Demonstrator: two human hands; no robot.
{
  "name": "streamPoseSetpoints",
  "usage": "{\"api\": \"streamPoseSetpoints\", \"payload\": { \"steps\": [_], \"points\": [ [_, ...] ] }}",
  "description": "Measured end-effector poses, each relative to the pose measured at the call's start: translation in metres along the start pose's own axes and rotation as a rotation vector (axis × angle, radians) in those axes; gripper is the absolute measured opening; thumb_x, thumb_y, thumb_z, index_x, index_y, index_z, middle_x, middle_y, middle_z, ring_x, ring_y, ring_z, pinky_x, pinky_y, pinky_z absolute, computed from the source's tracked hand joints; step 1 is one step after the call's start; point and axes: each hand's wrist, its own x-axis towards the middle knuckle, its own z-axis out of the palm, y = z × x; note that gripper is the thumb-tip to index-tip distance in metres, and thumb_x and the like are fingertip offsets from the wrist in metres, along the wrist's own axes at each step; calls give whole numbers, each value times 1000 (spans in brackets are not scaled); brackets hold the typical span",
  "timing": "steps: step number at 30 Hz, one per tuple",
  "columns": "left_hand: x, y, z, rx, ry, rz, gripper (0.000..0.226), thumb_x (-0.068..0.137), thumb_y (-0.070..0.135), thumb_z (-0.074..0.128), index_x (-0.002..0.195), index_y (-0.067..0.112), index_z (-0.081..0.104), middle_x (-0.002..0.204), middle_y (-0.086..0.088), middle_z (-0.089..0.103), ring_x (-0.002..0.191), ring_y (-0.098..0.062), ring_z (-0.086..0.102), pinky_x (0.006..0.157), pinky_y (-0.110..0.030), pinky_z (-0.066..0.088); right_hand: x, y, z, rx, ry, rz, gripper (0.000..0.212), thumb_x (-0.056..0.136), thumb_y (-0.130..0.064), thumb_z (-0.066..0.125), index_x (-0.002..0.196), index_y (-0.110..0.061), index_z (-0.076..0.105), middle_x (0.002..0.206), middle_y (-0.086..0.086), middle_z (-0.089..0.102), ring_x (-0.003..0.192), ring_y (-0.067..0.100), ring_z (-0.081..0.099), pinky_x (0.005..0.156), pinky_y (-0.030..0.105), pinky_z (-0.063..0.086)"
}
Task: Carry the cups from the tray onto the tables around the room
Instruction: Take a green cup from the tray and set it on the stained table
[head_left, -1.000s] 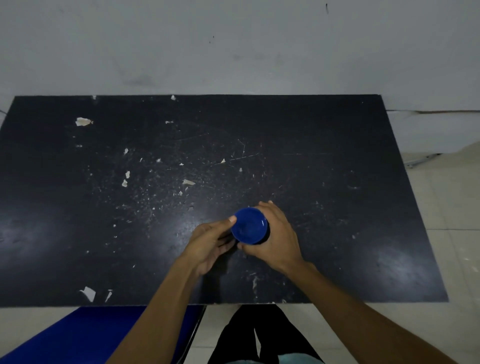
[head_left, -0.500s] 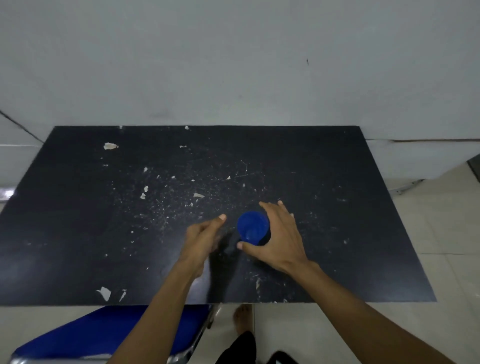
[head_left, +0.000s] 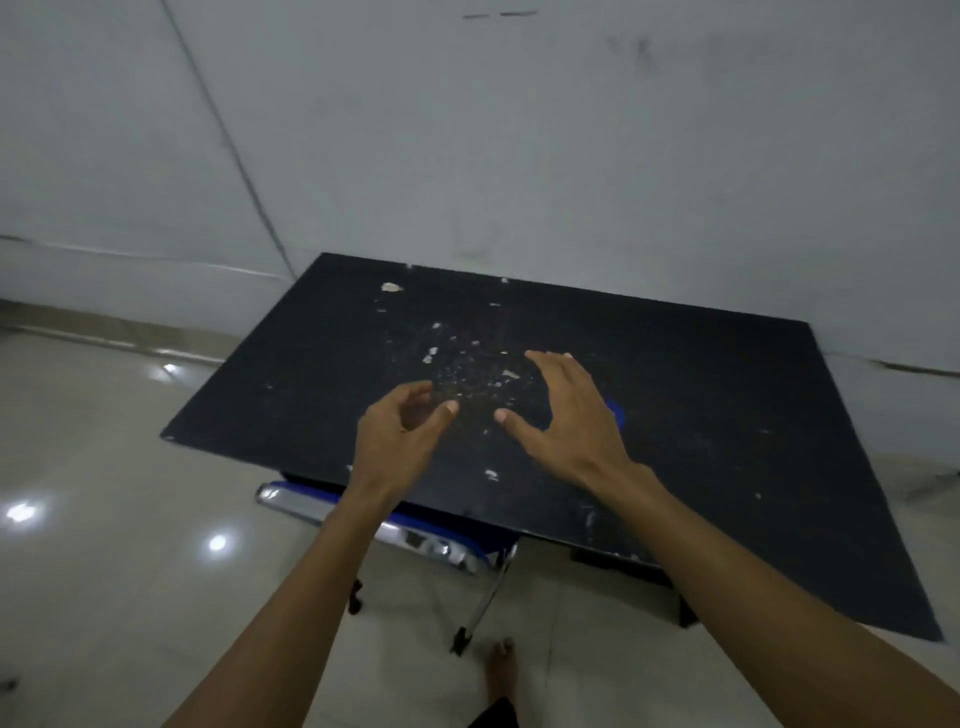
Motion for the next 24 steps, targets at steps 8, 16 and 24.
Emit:
{"api": "streamPoseSetpoints", "payload": {
  "steps": [8, 16, 24],
  "points": [
    [-16, -21, -140, 187, 269, 44, 55, 86, 39, 70, 132, 14, 56, 130, -4, 58, 104, -15, 62, 84, -25, 51, 37, -134, 55, 28, -119, -256, 69, 85, -51, 61, 143, -23, 38, 152, 4, 37, 148, 22, 15, 115, 41, 25],
    [9, -71, -304, 416, 431, -52, 62, 89, 44, 64, 139, 13, 46, 143, -8, 48, 126, -23, 49, 103, -37, 44, 100, -293, 162, 92, -283, -536, 65, 87, -49, 61, 141, -19, 40, 145, 2, 41, 142, 19, 25, 108, 33, 29],
    [38, -120, -472, 555, 553, -184, 64, 91, 44, 59, 144, 14, 39, 150, -8, 40, 133, -23, 42, 102, -36, 39, 154, -451, 274, 144, -408, -659, 69, 88, -54, 56, 144, -20, 35, 146, 6, 40, 140, 25, 30, 112, 47, 33]
  ]
}}
